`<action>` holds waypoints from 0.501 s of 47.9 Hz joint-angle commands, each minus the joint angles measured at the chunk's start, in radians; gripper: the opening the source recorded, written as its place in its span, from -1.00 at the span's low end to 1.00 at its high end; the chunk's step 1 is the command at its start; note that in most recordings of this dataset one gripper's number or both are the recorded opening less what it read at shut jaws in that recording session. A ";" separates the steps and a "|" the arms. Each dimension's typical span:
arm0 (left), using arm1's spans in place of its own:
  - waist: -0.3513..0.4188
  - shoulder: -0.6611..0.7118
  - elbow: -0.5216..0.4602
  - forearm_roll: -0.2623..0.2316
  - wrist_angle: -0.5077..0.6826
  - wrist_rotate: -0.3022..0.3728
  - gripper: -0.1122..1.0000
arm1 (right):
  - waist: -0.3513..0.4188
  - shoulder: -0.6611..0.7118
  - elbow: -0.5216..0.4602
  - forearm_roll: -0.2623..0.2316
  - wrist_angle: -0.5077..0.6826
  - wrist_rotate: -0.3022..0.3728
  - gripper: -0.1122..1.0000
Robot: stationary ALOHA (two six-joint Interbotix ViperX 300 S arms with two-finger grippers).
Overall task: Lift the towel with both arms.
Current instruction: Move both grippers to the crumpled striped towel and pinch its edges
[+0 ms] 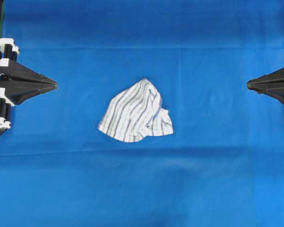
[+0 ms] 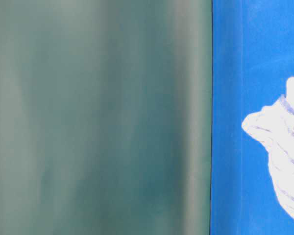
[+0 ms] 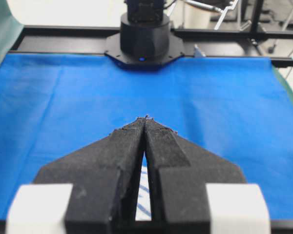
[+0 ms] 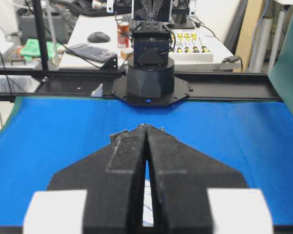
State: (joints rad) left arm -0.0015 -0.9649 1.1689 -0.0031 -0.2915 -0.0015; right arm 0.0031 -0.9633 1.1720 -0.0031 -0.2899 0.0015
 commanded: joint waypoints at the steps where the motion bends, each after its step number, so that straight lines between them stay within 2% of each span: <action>1: -0.025 0.014 -0.021 -0.017 0.002 -0.003 -0.80 | 0.008 0.009 -0.017 0.000 -0.005 0.000 -0.80; 13: -0.038 0.048 -0.032 -0.017 0.023 -0.005 -0.80 | 0.051 0.098 -0.098 0.000 0.106 0.005 -0.80; 24: -0.064 0.158 -0.052 -0.017 0.017 -0.008 -0.80 | 0.064 0.255 -0.150 0.005 0.120 0.009 -0.80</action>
State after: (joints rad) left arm -0.0537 -0.8452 1.1474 -0.0184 -0.2638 -0.0077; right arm 0.0644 -0.7609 1.0600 -0.0031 -0.1672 0.0077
